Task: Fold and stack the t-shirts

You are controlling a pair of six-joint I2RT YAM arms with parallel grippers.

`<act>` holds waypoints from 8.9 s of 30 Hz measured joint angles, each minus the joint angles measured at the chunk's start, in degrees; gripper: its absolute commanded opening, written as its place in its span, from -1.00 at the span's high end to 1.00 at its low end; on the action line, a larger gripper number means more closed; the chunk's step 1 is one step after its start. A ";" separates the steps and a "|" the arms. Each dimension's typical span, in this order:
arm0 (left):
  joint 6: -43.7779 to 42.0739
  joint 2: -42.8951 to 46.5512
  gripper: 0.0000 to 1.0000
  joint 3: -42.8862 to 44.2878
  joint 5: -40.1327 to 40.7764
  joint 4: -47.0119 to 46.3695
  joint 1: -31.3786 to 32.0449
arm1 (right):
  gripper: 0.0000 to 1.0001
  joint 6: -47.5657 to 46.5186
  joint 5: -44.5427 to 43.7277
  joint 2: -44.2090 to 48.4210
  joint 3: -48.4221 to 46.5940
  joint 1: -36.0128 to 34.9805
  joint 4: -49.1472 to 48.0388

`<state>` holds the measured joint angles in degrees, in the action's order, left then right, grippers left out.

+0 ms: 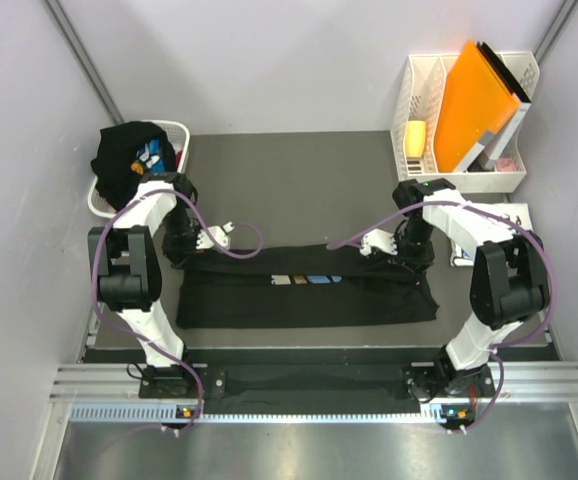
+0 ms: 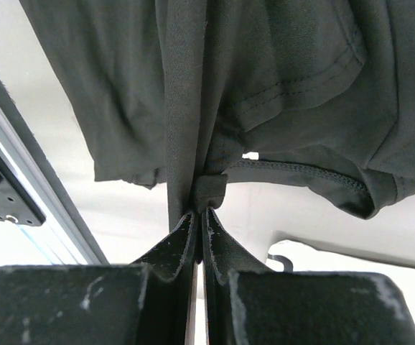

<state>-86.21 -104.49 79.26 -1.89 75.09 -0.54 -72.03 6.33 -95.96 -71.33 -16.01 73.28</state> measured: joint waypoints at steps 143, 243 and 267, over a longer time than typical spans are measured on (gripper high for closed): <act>-2.05 -16.87 0.14 15.47 -1.77 -3.26 8.20 | -0.32 2.73 9.14 -31.93 -37.51 0.37 -1.92; -4.15 -17.22 0.61 11.69 -2.67 0.11 8.59 | 0.59 -0.94 2.10 -32.04 -31.45 -5.90 0.72; 4.26 -22.67 1.00 18.40 0.15 3.43 8.39 | 1.00 2.16 0.59 -31.28 -29.86 -6.34 -2.47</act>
<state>-81.95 -127.15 97.67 -1.74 78.52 7.86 -69.87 6.92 -127.24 -101.19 -22.35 70.81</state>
